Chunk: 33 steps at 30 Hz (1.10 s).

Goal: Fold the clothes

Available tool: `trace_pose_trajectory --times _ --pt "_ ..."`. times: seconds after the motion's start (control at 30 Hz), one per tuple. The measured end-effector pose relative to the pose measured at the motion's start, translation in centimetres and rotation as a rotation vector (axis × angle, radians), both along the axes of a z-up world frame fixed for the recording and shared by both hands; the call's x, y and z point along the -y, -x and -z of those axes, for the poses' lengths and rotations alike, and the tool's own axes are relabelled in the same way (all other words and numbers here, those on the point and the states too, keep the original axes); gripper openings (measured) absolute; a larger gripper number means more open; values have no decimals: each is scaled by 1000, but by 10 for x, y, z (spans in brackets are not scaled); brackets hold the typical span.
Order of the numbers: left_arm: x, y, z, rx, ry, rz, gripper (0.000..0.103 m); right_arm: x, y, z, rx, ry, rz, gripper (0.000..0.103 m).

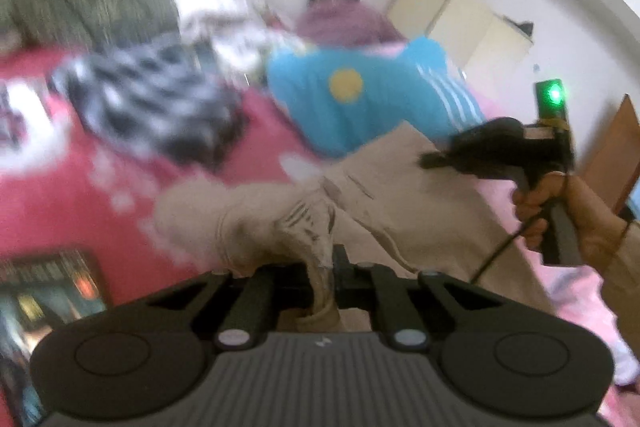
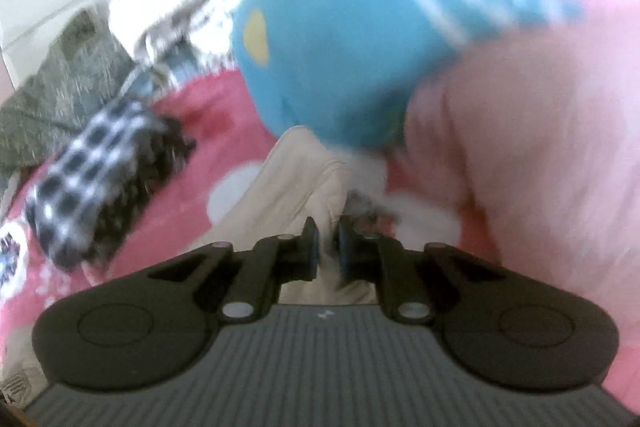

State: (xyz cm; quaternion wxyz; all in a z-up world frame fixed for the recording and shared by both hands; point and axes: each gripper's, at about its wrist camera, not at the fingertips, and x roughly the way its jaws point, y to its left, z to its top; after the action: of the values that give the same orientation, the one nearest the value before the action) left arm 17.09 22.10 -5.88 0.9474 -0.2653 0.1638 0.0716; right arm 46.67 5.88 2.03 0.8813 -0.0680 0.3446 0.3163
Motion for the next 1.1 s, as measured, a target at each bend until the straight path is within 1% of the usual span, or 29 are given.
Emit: trace_pose_trajectory --times 0.07,0.2,0.3,0.4,0.43,0.47,0.5,0.57,0.63,0.67,0.7,0.77,0.83,0.9,1.0,1.1 --pt "-6 0 -6 26 -9 -43 8 -5 -2 -15 36 -30 -12 8" --pt "-10 -6 -14 50 -66 -133 8 -18 -11 -39 104 -84 -32 8" --pt "-14 -17 -12 -6 -61 -136 8 -32 -21 -46 155 -114 -49 7" --pt "-18 -29 0 -119 -24 -126 14 -49 -38 -29 142 -83 -45 8" --pt "-19 -30 2 -134 -18 -132 19 -56 -43 -18 125 -65 -52 8" --pt "-20 -30 3 -140 -17 -140 24 -64 -47 -4 112 -37 -52 10" --pt "-20 -29 3 -139 -22 -144 25 -72 -50 9 101 -6 -49 11" --pt "-18 -26 2 -134 -40 -149 33 -80 -53 31 103 47 -40 16" --pt "-15 -25 1 -135 -57 -150 40 -81 -54 43 89 59 -13 20" --pt "-15 -24 1 -134 -63 -152 42 -78 -54 43 79 53 -2 22" --pt "-15 -24 0 -133 -66 -153 42 -74 -52 41 78 48 7 23" --pt "-14 -23 -1 -127 -61 -153 48 -67 -47 31 88 40 20 27" --pt "-11 -21 -3 -123 -68 -149 48 -57 -35 17 118 42 28 30" --pt "-8 -17 -5 -123 -75 -145 50 -45 -18 1 145 32 36 31" --pt "-9 -11 -8 -122 -63 -143 50 -17 12 -27 171 -8 58 32" --pt "-9 -2 -11 -116 -47 -142 50 29 47 -53 173 -64 98 34"
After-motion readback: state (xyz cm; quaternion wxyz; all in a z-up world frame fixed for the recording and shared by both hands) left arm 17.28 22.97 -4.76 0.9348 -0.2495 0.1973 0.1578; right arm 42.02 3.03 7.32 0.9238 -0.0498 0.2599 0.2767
